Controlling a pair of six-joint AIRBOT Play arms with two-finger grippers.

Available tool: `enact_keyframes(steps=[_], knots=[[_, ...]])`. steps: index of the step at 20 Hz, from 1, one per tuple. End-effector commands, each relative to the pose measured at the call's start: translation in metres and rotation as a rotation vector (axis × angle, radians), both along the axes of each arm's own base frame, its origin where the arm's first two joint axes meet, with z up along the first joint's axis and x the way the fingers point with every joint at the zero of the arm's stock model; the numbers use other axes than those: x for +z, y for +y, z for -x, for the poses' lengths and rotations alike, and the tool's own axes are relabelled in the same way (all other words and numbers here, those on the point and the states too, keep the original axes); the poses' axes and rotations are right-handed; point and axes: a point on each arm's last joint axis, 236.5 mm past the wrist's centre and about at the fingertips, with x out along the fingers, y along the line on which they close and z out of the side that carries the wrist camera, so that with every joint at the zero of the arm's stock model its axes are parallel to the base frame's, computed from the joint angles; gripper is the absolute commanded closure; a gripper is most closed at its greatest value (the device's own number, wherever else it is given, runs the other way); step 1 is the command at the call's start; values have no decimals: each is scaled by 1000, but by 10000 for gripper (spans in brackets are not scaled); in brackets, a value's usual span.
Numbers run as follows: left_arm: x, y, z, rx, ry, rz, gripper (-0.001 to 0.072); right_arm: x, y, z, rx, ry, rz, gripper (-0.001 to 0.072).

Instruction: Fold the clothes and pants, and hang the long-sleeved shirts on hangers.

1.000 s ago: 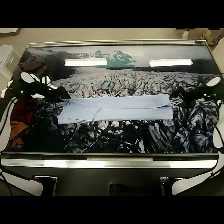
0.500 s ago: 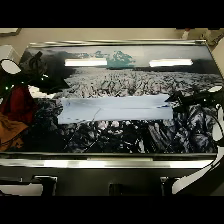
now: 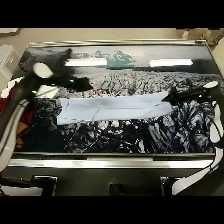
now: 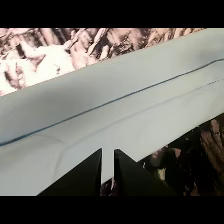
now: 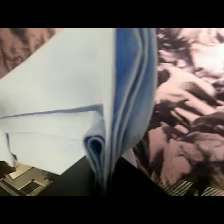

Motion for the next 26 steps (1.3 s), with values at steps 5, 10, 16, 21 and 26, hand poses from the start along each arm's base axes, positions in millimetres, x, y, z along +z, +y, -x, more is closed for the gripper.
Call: enact_keyframes(steps=[5,10,16,21,26], knots=[[-106,-107,31,-44,195,42,686,152,64,42,171,-236,50,662],[-133,-155,24,123,312,232,687,221,107,79,212,-345,73,662],[-131,-274,80,264,518,539,686,268,145,105,235,-465,84,662],[-120,-302,85,345,461,613,690,260,139,80,174,-481,103,662],[-119,-192,24,125,269,350,692,237,198,49,221,-506,13,661]])
